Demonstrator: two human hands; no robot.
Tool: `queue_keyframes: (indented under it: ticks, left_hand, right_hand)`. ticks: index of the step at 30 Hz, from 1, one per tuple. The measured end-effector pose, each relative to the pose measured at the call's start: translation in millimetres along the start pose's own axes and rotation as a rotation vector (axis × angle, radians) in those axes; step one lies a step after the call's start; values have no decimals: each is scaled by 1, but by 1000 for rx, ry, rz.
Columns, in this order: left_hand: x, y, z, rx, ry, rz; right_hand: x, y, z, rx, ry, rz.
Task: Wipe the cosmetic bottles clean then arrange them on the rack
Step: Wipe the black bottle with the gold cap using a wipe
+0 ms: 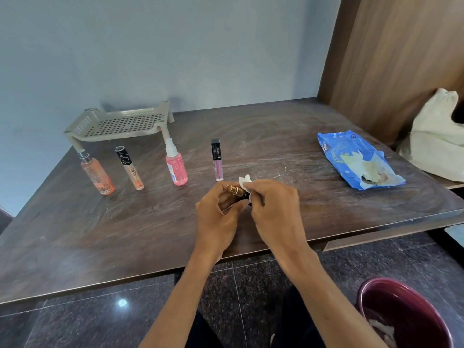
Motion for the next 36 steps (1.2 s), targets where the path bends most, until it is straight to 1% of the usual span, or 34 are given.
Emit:
queue_keyframes:
  ticks: [3, 6, 11, 15, 18, 21, 22, 25, 27, 31, 34, 36]
  left_hand:
    - [-1, 0, -1, 4, 15, 23]
    - [-2, -1, -2, -14, 13, 30]
    - [-2, 1, -1, -2, 0, 6]
    - [-1, 1, 0, 16, 6, 18]
    - [-3, 1, -1, 14, 15, 30]
    - [-3, -1, -2, 2, 17, 28]
    - [-3, -1, -2, 1, 14, 28]
    - [-3, 0, -1, -5, -1, 14]
    - [-3, 1, -1, -3, 1, 11]
    - [-2, 0, -1, 16, 8, 3]
    - [-2, 0, 0, 41, 44, 25]
    - [-2, -1, 2, 76, 89, 41]
  right_hand:
    - [4, 27, 1, 68, -5, -72]
    - [6, 42, 5, 82, -9, -147]
    - [1, 4, 0, 30, -10, 8]
    - [3, -2, 1, 10, 42, 36]
    - [8, 19, 5, 47, 54, -35]
    - [9, 40, 6, 58, 1, -148]
    - [9, 41, 7, 48, -7, -151]
    - [8, 21, 9, -3, 22, -63]
    - [5, 6, 5, 1, 11, -4]
    - [3, 2, 0, 22, 32, 26]
    - [8, 19, 5, 18, 42, -44]
    - [11, 34, 11, -51, 19, -199]
Point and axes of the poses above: each hand's wrist, its own x-axis away from the middle knuckle, its own z-axis out of the back of the hand, y = z × x, the point moved 4 cm from there along -x, towards the middle knuckle, and after that the axes turned 3 degrees about -z, right-handed, at the moved point
